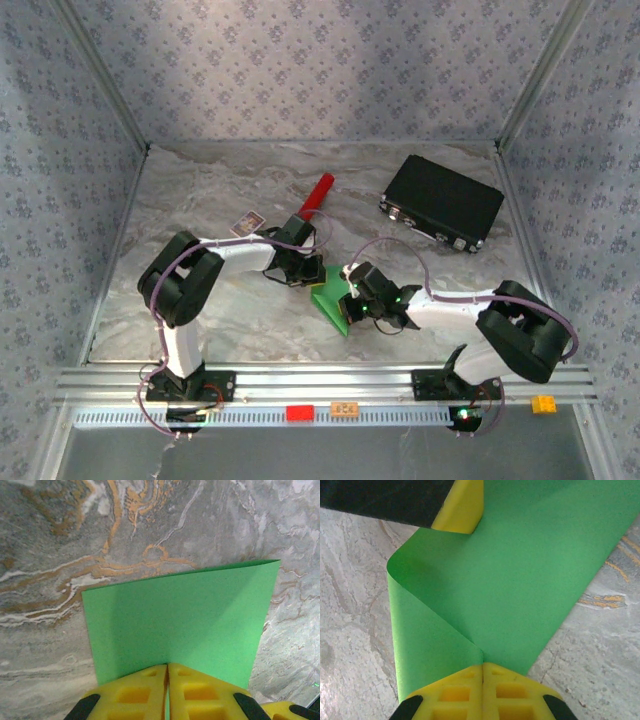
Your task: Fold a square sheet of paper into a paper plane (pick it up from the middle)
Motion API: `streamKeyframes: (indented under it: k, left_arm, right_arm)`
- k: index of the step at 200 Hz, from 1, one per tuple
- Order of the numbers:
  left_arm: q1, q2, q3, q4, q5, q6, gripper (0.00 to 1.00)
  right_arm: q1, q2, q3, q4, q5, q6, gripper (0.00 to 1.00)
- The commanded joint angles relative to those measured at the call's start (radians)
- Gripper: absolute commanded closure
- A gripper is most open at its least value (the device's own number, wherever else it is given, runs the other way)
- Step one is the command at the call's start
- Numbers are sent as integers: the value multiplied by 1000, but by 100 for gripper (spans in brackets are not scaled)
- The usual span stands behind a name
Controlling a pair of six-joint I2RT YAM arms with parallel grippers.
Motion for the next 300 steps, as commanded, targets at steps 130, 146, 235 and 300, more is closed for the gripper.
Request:
streamKeyframes:
  k: [130,146,235,300]
  left_arm:
    - [-13,15,-23,-48,-33,-3,90]
    - [-13,15,-20,-49,-32,-4,91]
    - [-16,16,-22,-47,-30,-5,91]
    - [-16,17,-22,-47,-31,-4,91]
  right_arm:
    - [-14,-32,37,-21,-29,13,100]
    - [-14,-34,42,-25,-35,14,100]
    - [-16,0,43,-34,-27,16,100]
    - [-15,37,44,-46,-4,29,100]
